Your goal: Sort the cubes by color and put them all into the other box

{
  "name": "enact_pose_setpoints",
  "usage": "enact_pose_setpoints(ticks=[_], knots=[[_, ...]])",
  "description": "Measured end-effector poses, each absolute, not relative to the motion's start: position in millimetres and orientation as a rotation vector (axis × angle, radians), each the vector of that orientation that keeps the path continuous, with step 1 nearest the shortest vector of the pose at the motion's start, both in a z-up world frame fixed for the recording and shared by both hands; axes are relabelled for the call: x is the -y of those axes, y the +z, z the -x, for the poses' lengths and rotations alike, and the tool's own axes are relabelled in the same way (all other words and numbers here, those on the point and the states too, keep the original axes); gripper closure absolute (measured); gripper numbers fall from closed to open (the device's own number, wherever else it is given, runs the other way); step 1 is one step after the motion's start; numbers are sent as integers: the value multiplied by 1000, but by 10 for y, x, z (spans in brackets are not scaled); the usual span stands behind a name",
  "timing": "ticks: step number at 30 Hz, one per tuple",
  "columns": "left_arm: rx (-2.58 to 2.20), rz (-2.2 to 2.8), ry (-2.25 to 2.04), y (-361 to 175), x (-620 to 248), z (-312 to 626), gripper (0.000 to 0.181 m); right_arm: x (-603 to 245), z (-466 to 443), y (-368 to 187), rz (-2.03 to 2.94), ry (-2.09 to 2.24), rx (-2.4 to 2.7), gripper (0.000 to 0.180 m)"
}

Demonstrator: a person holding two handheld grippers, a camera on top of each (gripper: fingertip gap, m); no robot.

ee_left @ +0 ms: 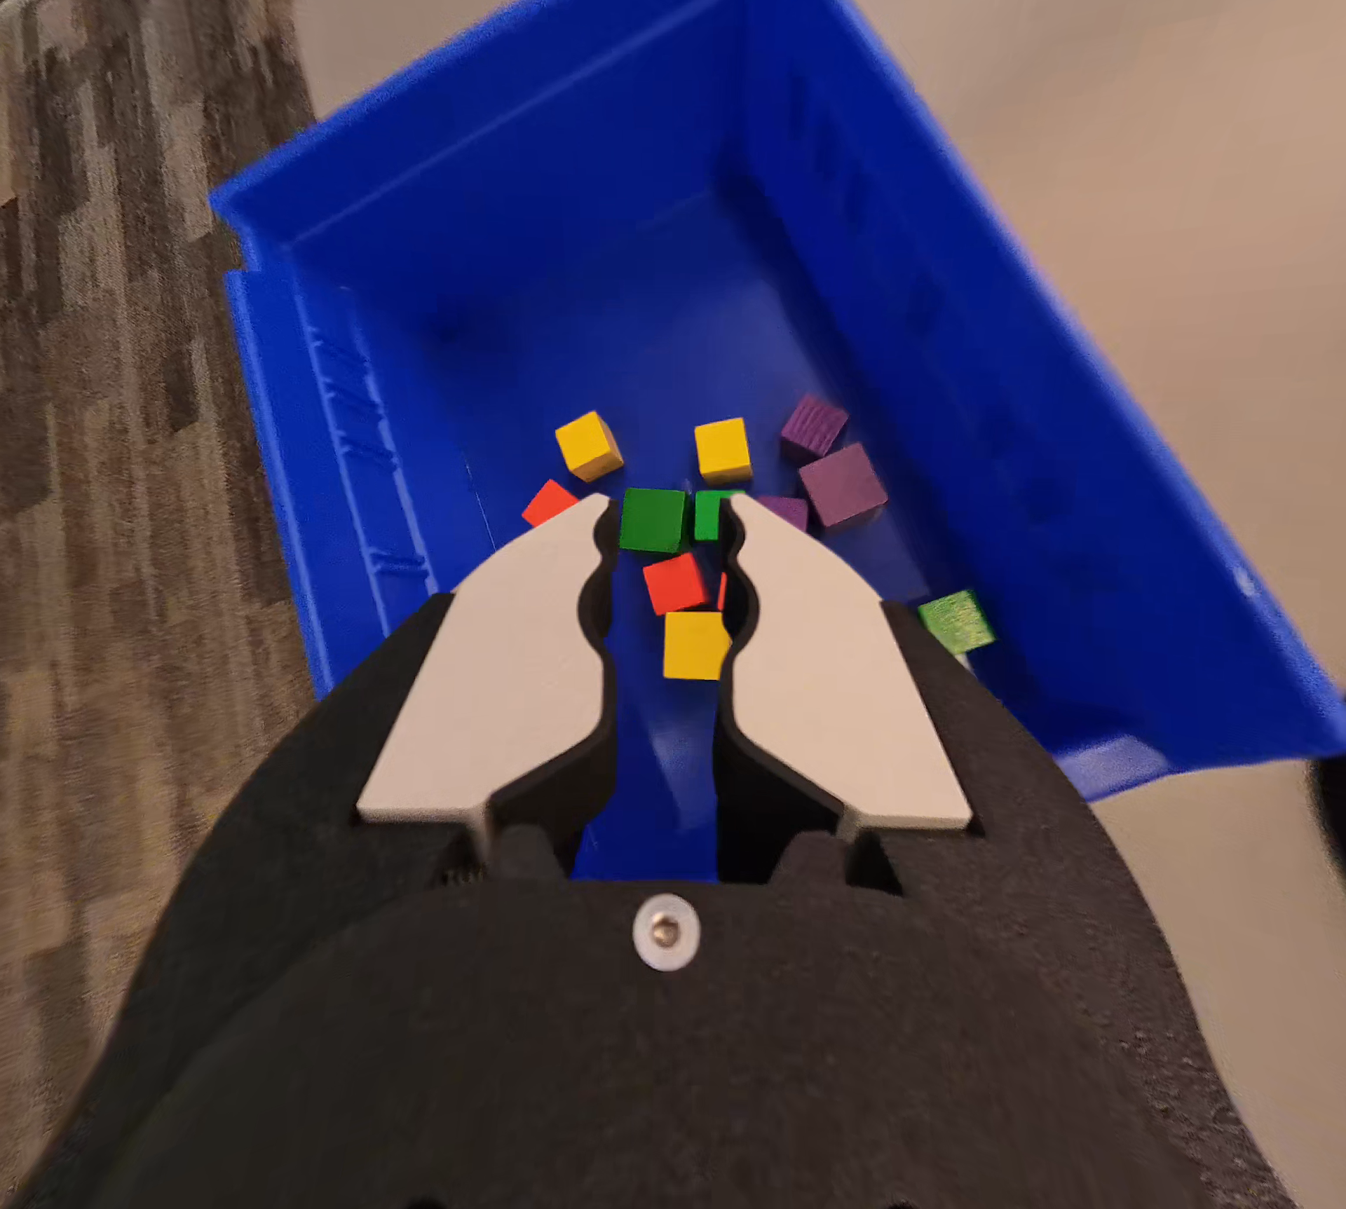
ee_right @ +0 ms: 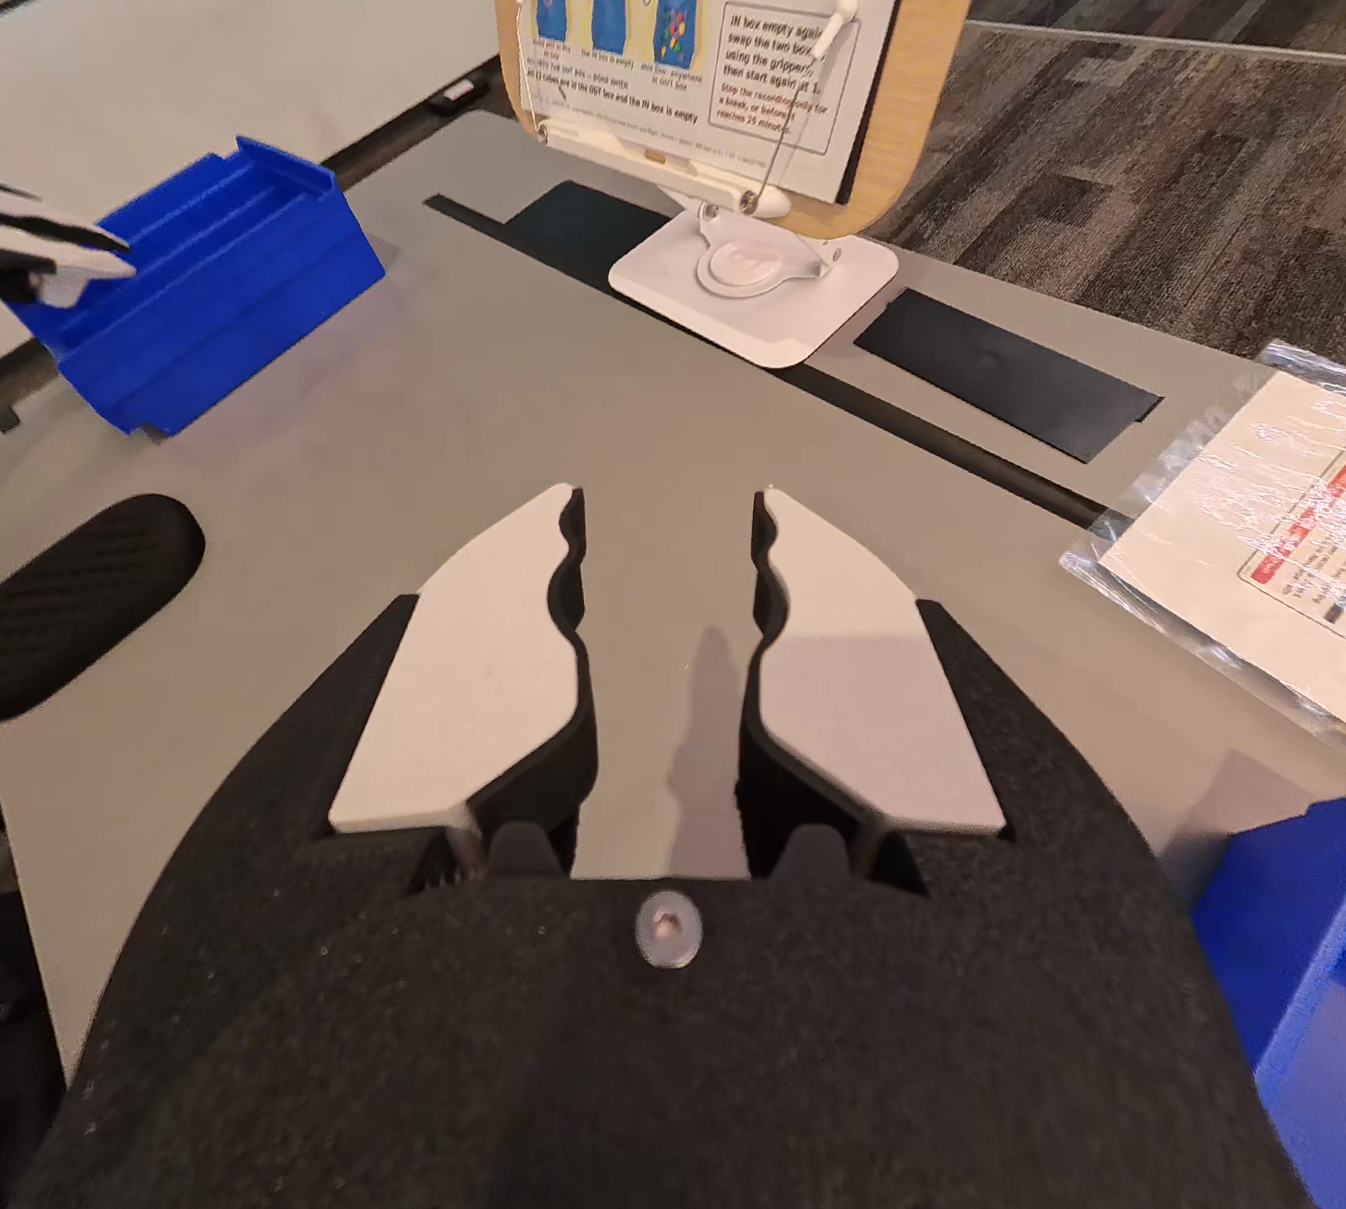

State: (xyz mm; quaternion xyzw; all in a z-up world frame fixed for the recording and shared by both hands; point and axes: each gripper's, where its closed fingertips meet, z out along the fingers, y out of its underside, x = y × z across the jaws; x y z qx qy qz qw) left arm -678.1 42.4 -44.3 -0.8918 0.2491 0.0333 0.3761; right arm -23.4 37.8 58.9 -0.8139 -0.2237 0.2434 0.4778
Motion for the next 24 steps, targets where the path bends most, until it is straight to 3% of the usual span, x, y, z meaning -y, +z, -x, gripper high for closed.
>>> enact_pose_setpoints(ticks=[7,24], knots=[[-832,2540,299,-979,-563,6906,154,-417,415,492,2022,563,611,138],[-955,2802,333,-1289,-554,7071,149,-493,688,174,2154,421,769,137]])
